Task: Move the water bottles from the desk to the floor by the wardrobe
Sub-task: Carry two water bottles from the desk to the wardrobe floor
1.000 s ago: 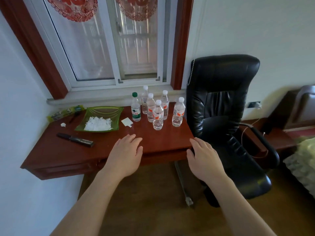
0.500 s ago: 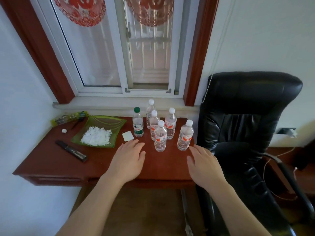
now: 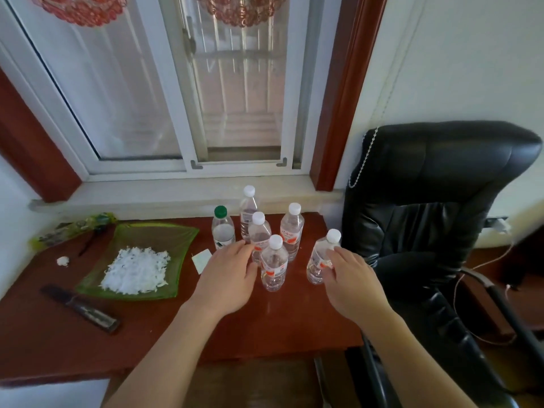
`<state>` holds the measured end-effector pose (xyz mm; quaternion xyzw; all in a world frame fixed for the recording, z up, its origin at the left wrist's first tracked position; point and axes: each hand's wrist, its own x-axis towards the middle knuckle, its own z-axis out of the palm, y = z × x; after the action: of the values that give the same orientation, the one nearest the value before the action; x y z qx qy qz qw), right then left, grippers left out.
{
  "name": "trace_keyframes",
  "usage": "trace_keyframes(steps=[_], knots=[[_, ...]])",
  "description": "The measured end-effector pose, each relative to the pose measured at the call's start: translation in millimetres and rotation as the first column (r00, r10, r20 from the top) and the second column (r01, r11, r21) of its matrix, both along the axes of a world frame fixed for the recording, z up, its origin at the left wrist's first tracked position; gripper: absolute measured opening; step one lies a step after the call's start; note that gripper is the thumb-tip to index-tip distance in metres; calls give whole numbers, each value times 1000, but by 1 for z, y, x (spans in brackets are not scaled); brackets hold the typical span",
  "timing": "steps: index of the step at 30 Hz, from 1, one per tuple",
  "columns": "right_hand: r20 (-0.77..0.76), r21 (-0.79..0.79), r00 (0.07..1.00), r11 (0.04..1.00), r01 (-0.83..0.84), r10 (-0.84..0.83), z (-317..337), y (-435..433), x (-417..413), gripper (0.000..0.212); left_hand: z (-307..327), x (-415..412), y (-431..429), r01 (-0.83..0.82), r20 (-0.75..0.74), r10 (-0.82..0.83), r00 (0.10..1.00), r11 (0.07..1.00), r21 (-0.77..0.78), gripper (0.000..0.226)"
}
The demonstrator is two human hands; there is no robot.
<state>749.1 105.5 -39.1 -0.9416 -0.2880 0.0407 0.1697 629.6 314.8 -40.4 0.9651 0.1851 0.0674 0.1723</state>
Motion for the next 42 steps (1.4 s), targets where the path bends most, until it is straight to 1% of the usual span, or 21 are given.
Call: trace_keyframes(steps=[3,6,9,11,13,16,18,23,27,29,32,34,37,38,40,42], knots=[[-2,19,1000,1000,16,-16,-1,10,14,46,-4,19,11,27,4,-27,1000,999,-36,44],[-55,62,997,997,54,-51,-5,12,29,47,-15,31,18,28,-3,-29,1000,993,-116,47],[-102,126,990,986,109,-96,-13,13,47,55,-28,45,20,8,12,-5,1000,970,-244,50],[-137,176,982,973,152,-129,-19,12,59,60,-38,52,19,-23,30,36,999,937,-349,52],[-188,205,970,960,190,-152,-26,10,71,70,-46,59,16,-76,24,94,995,911,-406,58],[-262,210,955,958,197,-139,-37,6,91,87,-57,67,11,-128,5,146,989,885,-448,73],[-326,216,938,957,192,-115,-44,5,104,95,-64,73,9,-150,-10,165,986,867,-476,76],[-458,157,889,982,106,-22,-67,3,132,104,-86,82,5,-227,-36,242,969,833,-504,80],[-496,160,867,987,32,52,-84,4,147,96,-102,87,3,-267,-49,285,957,806,-528,76],[-517,167,853,986,21,70,-88,7,152,90,-106,89,2,-279,-39,305,951,801,-531,74],[-542,183,836,983,20,84,-92,10,156,72,-109,93,1,-299,-40,326,944,800,-521,74],[-536,194,839,981,13,95,-92,11,157,68,-109,94,0,-300,-41,327,944,800,-519,74],[-529,199,840,980,-16,121,-87,12,158,42,-106,96,-2,-290,-25,325,945,803,-521,66],[-526,205,842,979,-14,122,-86,12,158,38,-105,97,-3,-286,-20,322,946,806,-519,63],[-503,213,855,977,-18,126,-83,12,157,45,-102,99,-3,-276,-16,312,950,813,-513,62],[-475,240,870,971,-15,131,-79,11,154,50,-99,101,-4,-264,-16,297,955,822,-505,68]])
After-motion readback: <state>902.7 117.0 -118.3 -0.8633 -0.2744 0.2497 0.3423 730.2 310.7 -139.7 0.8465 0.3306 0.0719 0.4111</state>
